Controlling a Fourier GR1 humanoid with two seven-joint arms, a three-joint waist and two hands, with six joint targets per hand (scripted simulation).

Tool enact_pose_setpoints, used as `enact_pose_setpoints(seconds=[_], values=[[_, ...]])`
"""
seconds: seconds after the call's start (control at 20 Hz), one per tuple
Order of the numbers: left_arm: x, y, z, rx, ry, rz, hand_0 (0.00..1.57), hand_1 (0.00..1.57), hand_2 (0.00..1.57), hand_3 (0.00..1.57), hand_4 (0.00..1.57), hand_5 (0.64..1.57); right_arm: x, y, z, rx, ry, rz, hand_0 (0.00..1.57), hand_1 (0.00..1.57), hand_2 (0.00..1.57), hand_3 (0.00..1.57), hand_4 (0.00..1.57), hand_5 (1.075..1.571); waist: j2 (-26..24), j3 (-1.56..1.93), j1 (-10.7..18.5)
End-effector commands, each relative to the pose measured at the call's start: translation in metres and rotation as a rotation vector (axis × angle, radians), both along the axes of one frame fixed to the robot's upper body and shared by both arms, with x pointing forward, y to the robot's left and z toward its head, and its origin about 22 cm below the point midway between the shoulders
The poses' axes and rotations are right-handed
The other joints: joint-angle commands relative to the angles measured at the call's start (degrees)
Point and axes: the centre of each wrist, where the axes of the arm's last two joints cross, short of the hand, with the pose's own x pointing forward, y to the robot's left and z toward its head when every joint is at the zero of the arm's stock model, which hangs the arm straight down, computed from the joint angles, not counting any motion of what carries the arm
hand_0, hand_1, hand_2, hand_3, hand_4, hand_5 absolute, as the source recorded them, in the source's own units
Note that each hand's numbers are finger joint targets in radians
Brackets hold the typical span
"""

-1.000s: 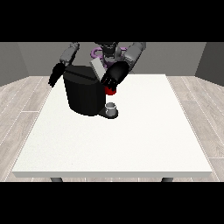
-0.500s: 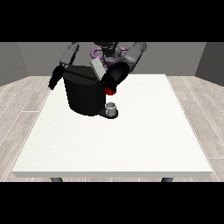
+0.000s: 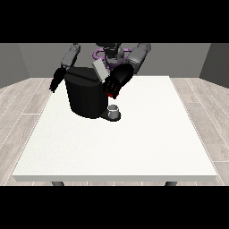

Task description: Insert the coffee pod into the coffee machine and close the lid

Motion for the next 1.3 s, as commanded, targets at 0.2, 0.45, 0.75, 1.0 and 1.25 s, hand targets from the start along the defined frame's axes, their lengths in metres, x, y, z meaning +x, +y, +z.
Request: enact_pose_setpoints(seconds=[0.2,0.45,0.75,1.0,1.25], values=[[0.002,-0.002,-0.005,0.008,-0.006,0.020,0.00,0.00,0.53,0.45,0.00,1.571,0.002,-0.001,-0.002,-0.009,0.035,-0.035,0.00,0.00,0.00,0.00,0.15,1.571,-1.36,-0.09,1.23],[-0.001,0.014,0.000,-0.002,0.006,0.039,0.00,0.00,0.30,0.20,0.00,1.571,-0.003,-0.010,-0.019,0.020,0.021,-0.026,0.00,0.00,0.00,0.00,0.17,1.571,-1.90,-0.08,2.34],[0.005,-0.039,-0.085,-0.055,0.204,-0.059,0.00,0.00,0.00,0.00,0.00,1.571,-0.020,-0.059,-0.077,0.052,0.192,-0.166,0.00,0.00,0.00,0.00,0.00,1.571,-10.94,-0.05,10.94],[-0.003,-0.038,-0.144,-0.304,0.289,-0.148,0.00,0.00,0.13,0.00,0.00,1.571,-0.045,-0.074,-0.105,0.069,0.329,-0.219,0.00,0.00,0.00,0.00,0.00,1.571,-19.48,-0.17,14.75],[-0.026,-0.053,-0.239,-0.807,0.444,-0.177,0.00,0.00,0.00,0.00,0.47,1.571,-0.069,-0.081,-0.129,0.078,0.394,-0.273,0.00,0.00,0.00,0.00,0.00,1.571,-25.89,-0.30,19.92]])
